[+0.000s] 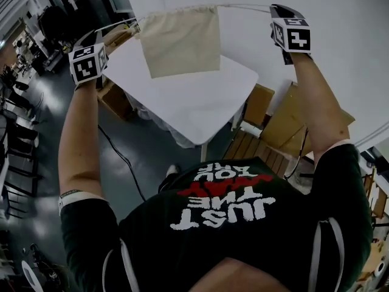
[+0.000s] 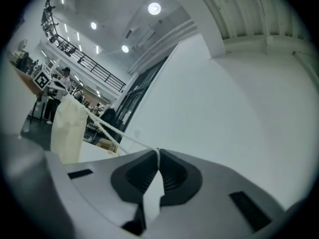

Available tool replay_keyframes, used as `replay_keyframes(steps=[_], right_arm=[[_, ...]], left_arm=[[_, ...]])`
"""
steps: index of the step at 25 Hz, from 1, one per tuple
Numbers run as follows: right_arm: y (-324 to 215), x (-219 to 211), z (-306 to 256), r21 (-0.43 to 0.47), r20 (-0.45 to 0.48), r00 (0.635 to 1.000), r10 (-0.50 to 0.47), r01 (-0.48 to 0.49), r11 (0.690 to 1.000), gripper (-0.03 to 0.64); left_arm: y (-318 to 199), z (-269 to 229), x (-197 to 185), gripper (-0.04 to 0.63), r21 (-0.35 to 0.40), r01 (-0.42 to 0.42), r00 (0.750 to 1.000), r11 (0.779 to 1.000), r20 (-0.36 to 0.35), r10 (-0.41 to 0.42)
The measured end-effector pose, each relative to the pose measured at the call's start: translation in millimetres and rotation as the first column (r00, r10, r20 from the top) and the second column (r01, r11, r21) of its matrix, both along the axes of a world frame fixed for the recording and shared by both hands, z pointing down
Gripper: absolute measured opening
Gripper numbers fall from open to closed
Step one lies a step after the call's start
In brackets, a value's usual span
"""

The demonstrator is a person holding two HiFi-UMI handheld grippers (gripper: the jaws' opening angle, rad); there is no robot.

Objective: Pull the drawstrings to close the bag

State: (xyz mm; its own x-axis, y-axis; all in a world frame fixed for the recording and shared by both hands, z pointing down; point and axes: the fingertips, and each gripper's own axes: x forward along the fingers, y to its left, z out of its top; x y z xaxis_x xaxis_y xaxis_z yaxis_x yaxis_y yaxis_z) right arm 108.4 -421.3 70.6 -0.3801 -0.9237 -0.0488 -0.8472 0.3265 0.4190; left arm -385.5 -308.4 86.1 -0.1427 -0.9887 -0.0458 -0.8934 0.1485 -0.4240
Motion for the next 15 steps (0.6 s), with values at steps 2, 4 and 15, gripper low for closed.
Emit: replay_keyframes(steps=[2, 4, 15], right_arm=[[-1, 8, 2, 0.005, 0.010, 1.000, 0.014, -0.014, 1.000, 0.011], [1, 7, 0, 0.016, 0.013, 1.000, 0.012, -0.012, 1.000, 0.012], [17, -8, -7, 0.029, 0.034, 0.998, -0.046, 0.045, 0.999, 0.012]], left_arm=[[2, 0, 7, 0.011, -0.005, -0.012, 0.999, 1.000, 0.042, 0.012], [3, -2, 11, 0.011, 0.007, -0.002, 0.998, 1.000, 0.058, 0.001], [11, -17, -10, 0.012, 0.074, 0.060, 0.998, 0.995, -0.031, -0.058]])
